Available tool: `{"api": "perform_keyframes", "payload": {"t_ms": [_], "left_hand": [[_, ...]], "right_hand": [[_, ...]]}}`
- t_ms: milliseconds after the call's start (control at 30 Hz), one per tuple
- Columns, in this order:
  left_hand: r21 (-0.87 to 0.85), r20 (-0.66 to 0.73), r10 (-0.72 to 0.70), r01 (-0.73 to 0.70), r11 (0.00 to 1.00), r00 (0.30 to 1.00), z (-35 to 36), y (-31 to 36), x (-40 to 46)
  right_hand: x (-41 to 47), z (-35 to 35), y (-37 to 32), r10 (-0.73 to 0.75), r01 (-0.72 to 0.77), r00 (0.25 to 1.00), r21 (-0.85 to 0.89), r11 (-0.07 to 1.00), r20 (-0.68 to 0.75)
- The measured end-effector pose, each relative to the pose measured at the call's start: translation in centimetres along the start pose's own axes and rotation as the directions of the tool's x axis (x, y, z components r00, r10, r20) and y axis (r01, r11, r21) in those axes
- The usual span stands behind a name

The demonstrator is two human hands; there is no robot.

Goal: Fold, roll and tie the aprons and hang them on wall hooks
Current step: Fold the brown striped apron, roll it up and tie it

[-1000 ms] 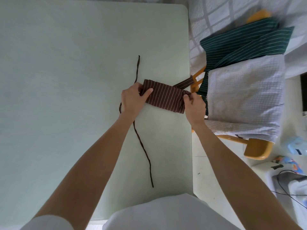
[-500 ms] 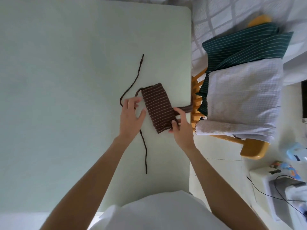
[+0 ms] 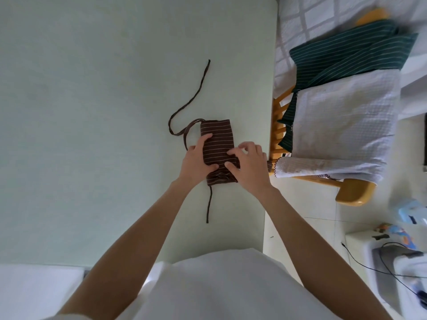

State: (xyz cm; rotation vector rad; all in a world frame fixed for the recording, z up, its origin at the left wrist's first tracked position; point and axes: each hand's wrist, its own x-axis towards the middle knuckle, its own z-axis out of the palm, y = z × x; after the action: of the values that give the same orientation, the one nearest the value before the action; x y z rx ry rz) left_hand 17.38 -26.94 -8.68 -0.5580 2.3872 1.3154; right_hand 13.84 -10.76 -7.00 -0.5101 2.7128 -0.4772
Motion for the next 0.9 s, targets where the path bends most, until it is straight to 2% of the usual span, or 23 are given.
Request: {"api": "perform_keyframes", "payload": {"t_ms": [67, 200, 267, 333, 367, 400, 467, 500, 567, 633, 767, 833, 900], "left_hand": [[-0.05, 0.022, 0.003, -0.002, 0.999, 1.0, -0.1, 0.1, 0.3], [-0.327, 0.024, -0.043, 0.049, 0.944, 0.999, -0.2, 0.5, -0.3], [-0.484, 0.036, -0.034, 0.047, 0.874, 0.999, -0.3, 0.5, -1.0], [-0.56, 0.022, 0.009, 0.004, 0.828, 1.0, -0.5, 0.3, -1.8], [-0.524, -0.002, 0.052, -0.045, 0.85, 0.999, -0.5, 0.3, -2.0], [-0.417, -0.034, 0.1, -0.105, 0.903, 0.994, -0.4, 0.4, -2.1], [-0.063, -0.083, 0.185, -0.191, 0.98, 0.979, 0.0, 0.6, -2.0], [0.084, -0.107, 0.217, -0.208, 0.974, 0.97, 0.2, 0.7, -2.0], [0.236, -0.133, 0.257, -0.222, 0.946, 0.957, 0.6, 0.8, -2.0], [0.297, -0.15, 0.309, -0.255, 0.92, 0.939, 1.0, 0.4, -2.1], [0.389, -0.209, 0.479, -0.377, 0.841, 0.852, 1.7, -0.8, -2.9], [0.42, -0.135, 0.579, -0.483, 0.768, 0.804, 2.1, -1.4, -3.3], [0.384, -0.036, 0.608, -0.551, 0.741, 0.793, 2.3, -2.0, -3.4]], "right_hand": [[0.9, -0.1, -0.2, 0.012, -0.012, 0.996, -0.003, 1.0, 0.087], [1.5, 0.1, 0.3, 0.067, -0.082, 0.983, 0.085, 0.993, 0.174], [1.3, -0.2, 0.4, 0.039, -0.093, 0.977, 0.258, 0.962, 0.208], [0.9, -0.8, 0.4, -0.019, -0.081, 0.98, 0.486, 0.87, 0.198], [0.7, -1.0, 0.5, -0.028, -0.058, 0.986, 0.502, 0.863, 0.163], [0.5, -1.1, 0.5, -0.029, -0.013, 0.995, 0.424, 0.905, 0.094], [0.3, -1.0, 0.7, -0.08, 0.089, 0.994, 0.127, 0.988, -0.075], [0.2, -0.9, 0.7, -0.121, 0.122, 0.985, 0.002, 0.992, -0.12], [-0.3, -0.6, 0.8, -0.175, 0.159, 0.975, -0.122, 0.98, -0.137], [-0.7, -0.5, 1.1, -0.21, 0.192, 0.972, -0.155, 0.969, -0.108], [-2.1, -0.3, 1.7, -0.262, 0.23, 0.96, -0.246, 0.941, -0.103], [-2.9, 0.0, 2.0, -0.282, 0.234, 0.948, -0.276, 0.932, -0.15], [-3.4, 0.3, 2.7, -0.316, 0.27, 0.932, -0.242, 0.932, -0.176]]}}
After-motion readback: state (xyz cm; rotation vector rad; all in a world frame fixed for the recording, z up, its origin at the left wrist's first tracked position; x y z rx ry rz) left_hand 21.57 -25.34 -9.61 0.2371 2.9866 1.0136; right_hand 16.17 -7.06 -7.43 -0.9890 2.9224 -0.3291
